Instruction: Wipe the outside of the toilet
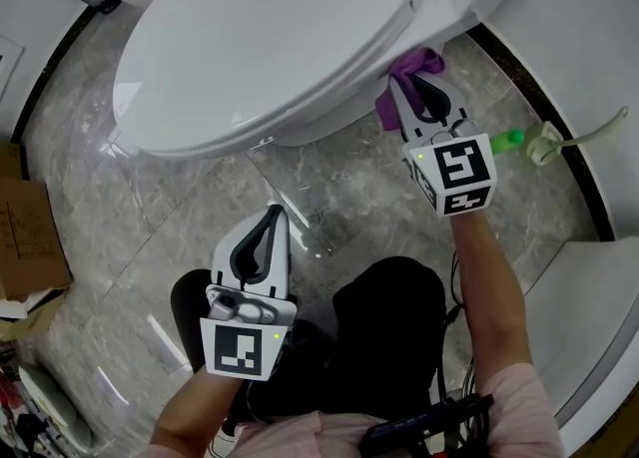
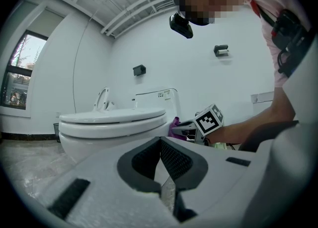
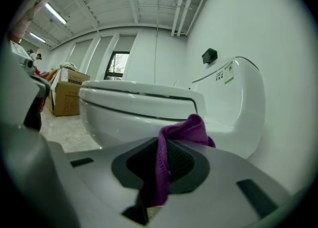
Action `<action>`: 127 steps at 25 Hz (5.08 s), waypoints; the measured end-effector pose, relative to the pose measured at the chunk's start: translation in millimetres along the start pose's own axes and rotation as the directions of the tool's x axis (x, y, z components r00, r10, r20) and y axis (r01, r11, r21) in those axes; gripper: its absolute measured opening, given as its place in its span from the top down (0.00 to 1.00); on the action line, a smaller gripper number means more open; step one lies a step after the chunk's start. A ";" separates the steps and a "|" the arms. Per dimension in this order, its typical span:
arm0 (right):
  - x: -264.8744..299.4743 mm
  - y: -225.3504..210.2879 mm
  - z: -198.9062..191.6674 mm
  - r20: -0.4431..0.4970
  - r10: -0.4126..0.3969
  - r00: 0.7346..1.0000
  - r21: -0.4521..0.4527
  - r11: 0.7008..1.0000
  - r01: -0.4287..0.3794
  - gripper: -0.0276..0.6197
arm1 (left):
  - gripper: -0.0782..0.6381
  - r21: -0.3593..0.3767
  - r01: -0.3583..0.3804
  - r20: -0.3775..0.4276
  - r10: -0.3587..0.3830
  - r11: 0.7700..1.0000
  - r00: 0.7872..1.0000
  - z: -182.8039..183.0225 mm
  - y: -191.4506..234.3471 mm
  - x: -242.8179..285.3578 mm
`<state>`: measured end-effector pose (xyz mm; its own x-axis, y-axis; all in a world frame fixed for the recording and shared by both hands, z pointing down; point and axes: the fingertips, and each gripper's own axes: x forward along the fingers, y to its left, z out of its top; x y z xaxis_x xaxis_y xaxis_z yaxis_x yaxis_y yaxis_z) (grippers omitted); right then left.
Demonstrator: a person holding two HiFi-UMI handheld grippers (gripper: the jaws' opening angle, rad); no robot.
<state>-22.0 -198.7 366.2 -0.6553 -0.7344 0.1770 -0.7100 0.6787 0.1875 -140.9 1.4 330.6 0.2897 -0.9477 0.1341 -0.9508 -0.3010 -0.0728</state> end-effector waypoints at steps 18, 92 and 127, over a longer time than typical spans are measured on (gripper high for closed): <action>-5.2 83.9 21.5 0.015 0.164 0.986 -0.031 0.986 -0.163 0.87 | 0.88 -0.005 -0.030 0.021 0.031 1.000 0.999 5.6 8.2 -25.0; -9.0 77.4 -84.0 -0.084 0.294 0.952 0.012 0.956 -0.294 0.87 | 0.88 0.037 -0.029 0.035 0.028 0.999 0.999 -3.5 2.8 -13.2; 95.2 -177.7 -174.9 -0.190 -0.233 0.954 0.120 0.959 0.258 0.87 | 0.88 0.079 -0.046 -0.105 0.054 0.996 0.993 -33.7 -4.8 35.0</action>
<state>86.9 -388.7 518.7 -0.4109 -0.8579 0.3086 -0.8806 0.4611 0.1092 -129.9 -26.7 369.0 0.2251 -0.9462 0.2326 -0.9515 -0.2649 -0.1567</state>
